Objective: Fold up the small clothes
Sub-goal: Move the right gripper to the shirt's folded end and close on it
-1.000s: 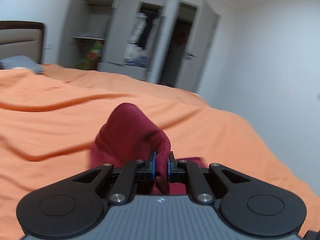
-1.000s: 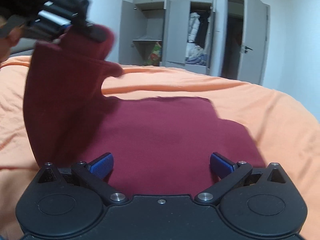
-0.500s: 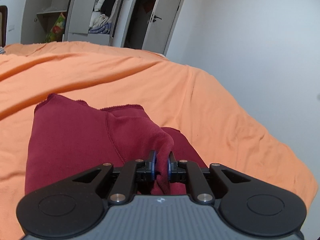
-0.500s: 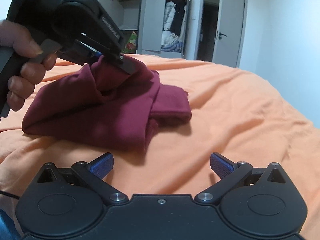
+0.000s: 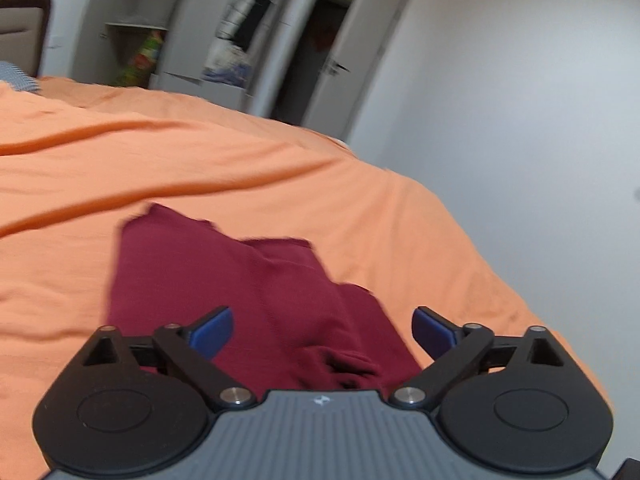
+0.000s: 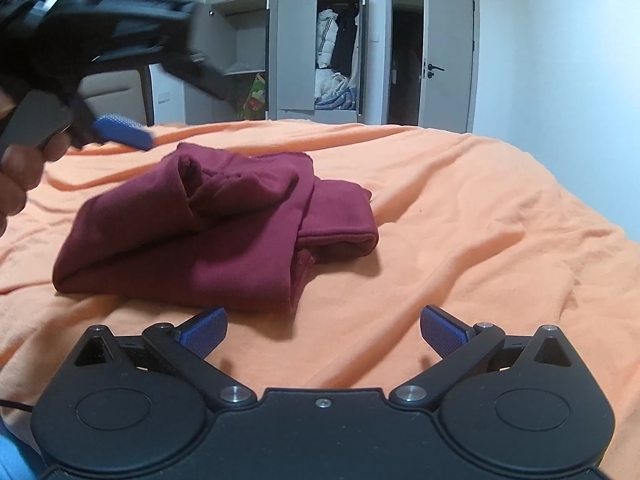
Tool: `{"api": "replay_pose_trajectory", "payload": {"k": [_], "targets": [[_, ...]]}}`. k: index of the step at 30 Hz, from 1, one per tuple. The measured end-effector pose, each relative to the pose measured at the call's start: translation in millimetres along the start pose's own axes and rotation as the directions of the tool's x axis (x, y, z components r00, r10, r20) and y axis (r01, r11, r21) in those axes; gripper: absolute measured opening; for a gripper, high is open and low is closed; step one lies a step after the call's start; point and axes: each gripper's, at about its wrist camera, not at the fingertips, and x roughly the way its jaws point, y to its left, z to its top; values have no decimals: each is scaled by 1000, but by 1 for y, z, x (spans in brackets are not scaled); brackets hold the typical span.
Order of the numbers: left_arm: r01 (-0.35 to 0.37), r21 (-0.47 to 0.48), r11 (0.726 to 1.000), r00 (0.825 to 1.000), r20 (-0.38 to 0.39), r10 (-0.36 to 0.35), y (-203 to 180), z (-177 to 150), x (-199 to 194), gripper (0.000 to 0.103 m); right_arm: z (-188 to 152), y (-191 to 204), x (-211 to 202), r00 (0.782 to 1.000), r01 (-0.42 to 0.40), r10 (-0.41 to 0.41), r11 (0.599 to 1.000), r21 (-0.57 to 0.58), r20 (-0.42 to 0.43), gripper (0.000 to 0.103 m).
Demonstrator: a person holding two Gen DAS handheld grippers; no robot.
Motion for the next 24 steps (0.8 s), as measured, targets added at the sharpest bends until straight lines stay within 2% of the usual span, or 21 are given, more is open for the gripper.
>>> {"api": "replay_pose_trajectory", "payload": {"k": [3,6,9,12,14,16,21,22,24], "targets": [[-98,-50,994,995,29,99,22,1,-12,103,3,1,-4,1000,-22,21,1000,17,14,103],[-186,-102,977,982,25,189,51,-1,-22,103,9,2,-7,997,-68,66,997,41,35,103],[-264,-157,952,964,-8,266,82,-10,-26,103,19,0,-7,988,-146,140,984,101,60,103],[-315,-205,927,949,-51,311,107,-22,-27,103,34,-3,-1,976,-215,205,963,163,76,103],[-336,-219,916,942,-85,326,118,-30,-26,103,44,-2,4,966,-255,243,948,190,84,103],[-334,-224,916,942,-103,318,125,-36,-27,102,56,0,14,948,-317,306,923,217,84,103],[-326,-211,922,945,-105,310,124,-40,-27,102,73,-1,41,900,-429,429,832,352,85,102],[-326,-207,922,945,-104,310,123,-40,-28,102,74,-2,47,895,-435,437,817,378,87,102],[-328,-202,923,944,-105,312,121,-41,-29,102,76,-3,55,906,-408,416,807,427,79,102]]}}
